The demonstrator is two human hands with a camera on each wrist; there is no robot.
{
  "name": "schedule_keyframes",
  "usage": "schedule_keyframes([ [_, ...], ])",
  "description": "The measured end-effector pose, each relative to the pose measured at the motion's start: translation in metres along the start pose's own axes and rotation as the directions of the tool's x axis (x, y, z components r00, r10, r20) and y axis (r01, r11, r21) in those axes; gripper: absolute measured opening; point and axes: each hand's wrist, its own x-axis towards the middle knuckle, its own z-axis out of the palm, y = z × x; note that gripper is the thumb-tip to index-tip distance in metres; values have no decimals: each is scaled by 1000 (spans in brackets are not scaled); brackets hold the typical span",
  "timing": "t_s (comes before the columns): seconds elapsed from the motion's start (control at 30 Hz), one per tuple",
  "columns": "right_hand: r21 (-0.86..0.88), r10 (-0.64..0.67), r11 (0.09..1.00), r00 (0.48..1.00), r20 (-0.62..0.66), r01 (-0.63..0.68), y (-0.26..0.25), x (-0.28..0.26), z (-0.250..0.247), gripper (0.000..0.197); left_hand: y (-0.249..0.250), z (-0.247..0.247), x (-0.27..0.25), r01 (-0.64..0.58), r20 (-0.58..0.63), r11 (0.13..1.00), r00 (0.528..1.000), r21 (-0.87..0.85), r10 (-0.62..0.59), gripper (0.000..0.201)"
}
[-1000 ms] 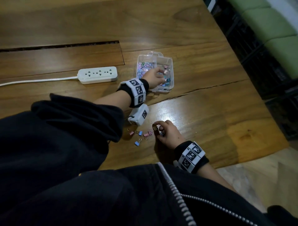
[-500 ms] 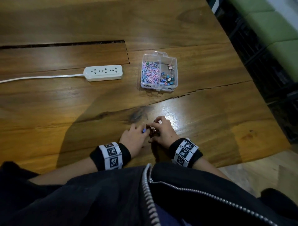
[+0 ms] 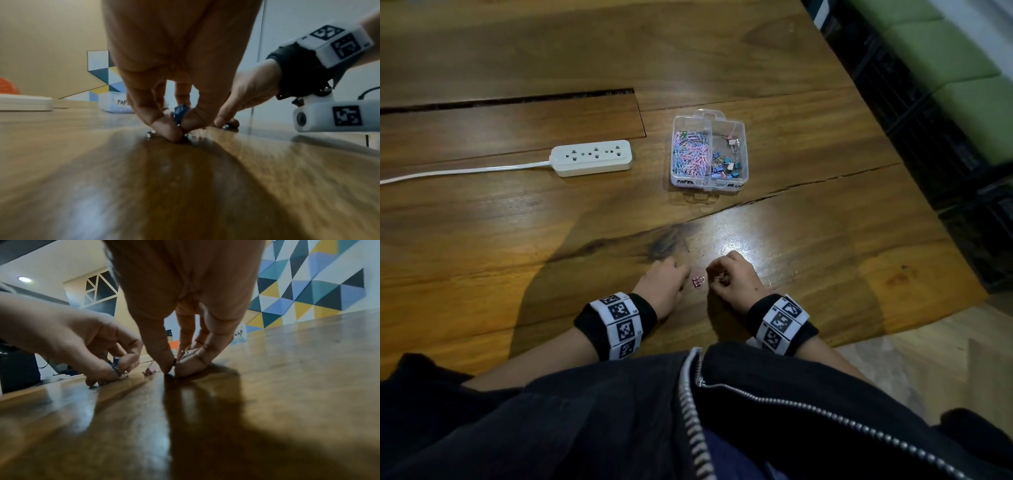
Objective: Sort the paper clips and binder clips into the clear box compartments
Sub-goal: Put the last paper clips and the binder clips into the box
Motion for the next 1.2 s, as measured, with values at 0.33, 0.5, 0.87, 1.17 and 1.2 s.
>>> schedule_keyframes([
  [0.33,30,53,998,999,11,-53,7,2,-6,13,-34,-34,14,248,149,409,955,-878,-258,22],
  [0.5,156,16,988,998,-54,-8,13,-2,-13,26,-39,-41,17,308,351,-235,921,-922,-170,24],
  [0.87,-231,-56,971,998,18,59,16,-11,-3,30,-13,-27,25,290,298,-87,949,-953,-104,24],
  [1.17,-165,-65,984,997,-32,59,19,-9,-7,23,-5,-19,17,143,175,620,984,-772,-8,21],
  [1.2,-143,-60,988,997,-45,53,19,-7,-7,21,-3,-14,15,62,163,763,985,-644,57,24],
])
